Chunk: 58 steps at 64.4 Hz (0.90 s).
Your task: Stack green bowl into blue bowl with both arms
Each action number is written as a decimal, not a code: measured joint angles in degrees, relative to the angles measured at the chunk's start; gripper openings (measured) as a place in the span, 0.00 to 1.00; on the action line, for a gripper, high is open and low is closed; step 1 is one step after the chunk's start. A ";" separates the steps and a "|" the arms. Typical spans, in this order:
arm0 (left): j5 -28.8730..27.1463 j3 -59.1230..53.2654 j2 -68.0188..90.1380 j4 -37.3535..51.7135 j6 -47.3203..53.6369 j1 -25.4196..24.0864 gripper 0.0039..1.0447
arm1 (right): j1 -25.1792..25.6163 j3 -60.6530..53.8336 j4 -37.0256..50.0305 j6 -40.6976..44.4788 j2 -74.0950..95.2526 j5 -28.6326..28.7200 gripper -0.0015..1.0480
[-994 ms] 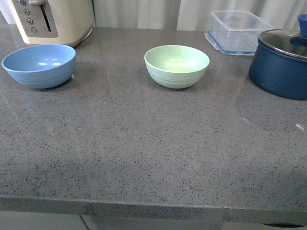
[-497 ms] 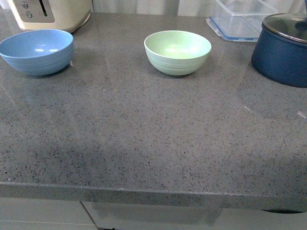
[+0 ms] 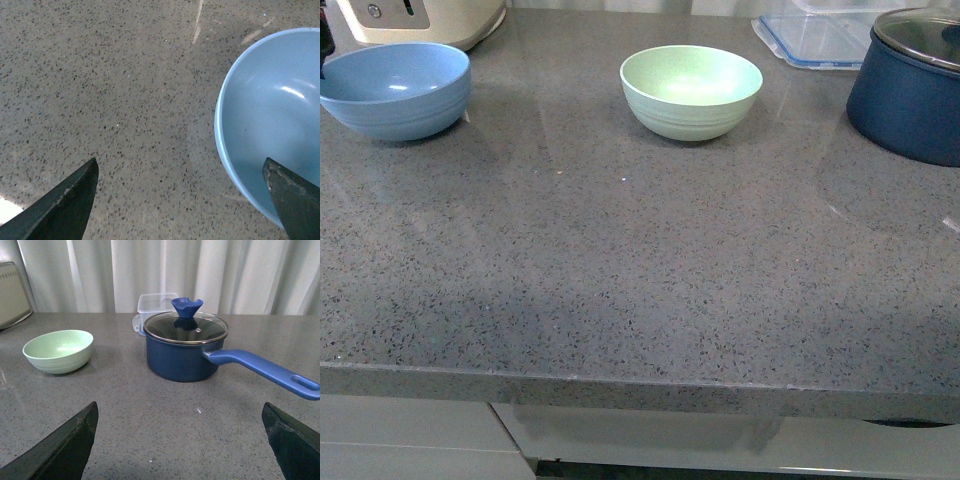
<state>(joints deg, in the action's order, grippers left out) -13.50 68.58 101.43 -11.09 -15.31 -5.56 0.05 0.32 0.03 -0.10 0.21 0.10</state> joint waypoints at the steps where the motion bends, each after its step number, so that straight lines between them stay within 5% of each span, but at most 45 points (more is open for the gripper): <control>1: -0.02 0.63 0.68 0.00 0.02 0.09 0.94 | 0.02 0.00 0.00 0.00 0.00 -0.02 0.90; 47: -1.14 14.95 16.22 -2.19 -0.13 1.75 0.94 | 0.00 0.00 0.00 0.00 0.00 -0.02 0.90; 58: -2.05 15.02 16.79 -1.66 -1.70 2.14 0.65 | 0.02 0.00 0.00 0.00 0.00 -0.02 0.90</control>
<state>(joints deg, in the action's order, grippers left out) -15.55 83.59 118.21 -12.75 -17.02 -3.42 0.08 0.32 0.03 -0.10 0.21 0.08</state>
